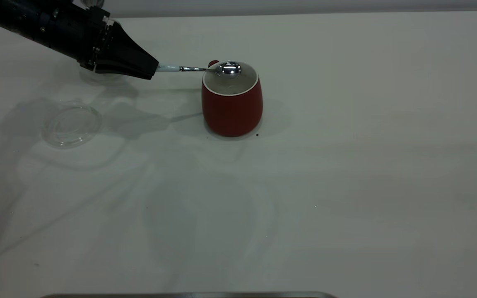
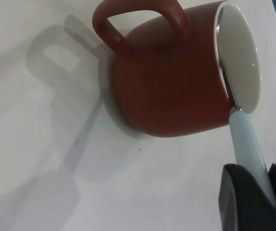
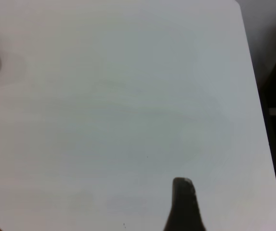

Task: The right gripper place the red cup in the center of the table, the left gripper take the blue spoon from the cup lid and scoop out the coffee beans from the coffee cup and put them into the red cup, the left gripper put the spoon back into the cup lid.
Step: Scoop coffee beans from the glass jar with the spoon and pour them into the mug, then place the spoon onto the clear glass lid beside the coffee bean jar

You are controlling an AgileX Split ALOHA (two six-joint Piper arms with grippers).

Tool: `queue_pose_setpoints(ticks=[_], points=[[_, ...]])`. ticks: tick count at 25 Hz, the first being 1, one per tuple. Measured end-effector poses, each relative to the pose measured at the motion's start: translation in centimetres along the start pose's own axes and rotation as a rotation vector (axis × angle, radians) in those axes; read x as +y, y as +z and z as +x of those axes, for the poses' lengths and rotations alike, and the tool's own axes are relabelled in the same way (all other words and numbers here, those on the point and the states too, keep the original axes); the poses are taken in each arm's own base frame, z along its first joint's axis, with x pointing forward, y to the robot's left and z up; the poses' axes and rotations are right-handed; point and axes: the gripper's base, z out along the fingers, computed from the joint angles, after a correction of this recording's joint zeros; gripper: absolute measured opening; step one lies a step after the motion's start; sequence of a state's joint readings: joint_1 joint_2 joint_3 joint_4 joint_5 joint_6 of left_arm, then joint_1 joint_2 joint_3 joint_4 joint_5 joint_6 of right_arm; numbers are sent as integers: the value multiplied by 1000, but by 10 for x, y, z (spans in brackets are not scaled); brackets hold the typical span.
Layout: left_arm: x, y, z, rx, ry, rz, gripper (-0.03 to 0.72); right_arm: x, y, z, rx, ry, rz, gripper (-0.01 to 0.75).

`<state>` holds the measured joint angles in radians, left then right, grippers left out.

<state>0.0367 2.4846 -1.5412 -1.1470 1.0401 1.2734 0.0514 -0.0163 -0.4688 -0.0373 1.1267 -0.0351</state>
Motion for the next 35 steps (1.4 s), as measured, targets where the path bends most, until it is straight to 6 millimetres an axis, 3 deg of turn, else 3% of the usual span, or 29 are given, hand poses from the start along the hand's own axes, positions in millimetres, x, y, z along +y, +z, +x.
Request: queue_pose_setpoints(ticks=[11,17,22,27,31,35], points=[[-7,-1,-4,-46,-55,76,126,0,0,0,0,0,0,590],[-12,-15,-10,-89,-108,117,126,0,0,0,0,0,0,590],[-31,-65,-25,-163,-126,68,126,0,0,0,0,0,0,590],[-48,-135,-31,-291,-212,8,126,0,0,0,0,0,0,590],[-51,-180,-18,-298,-324,-85,126,0,0,0,0,0,0,590],[-41,-198,7,-262,-408,-151,126,0,0,0,0,0,0,590]])
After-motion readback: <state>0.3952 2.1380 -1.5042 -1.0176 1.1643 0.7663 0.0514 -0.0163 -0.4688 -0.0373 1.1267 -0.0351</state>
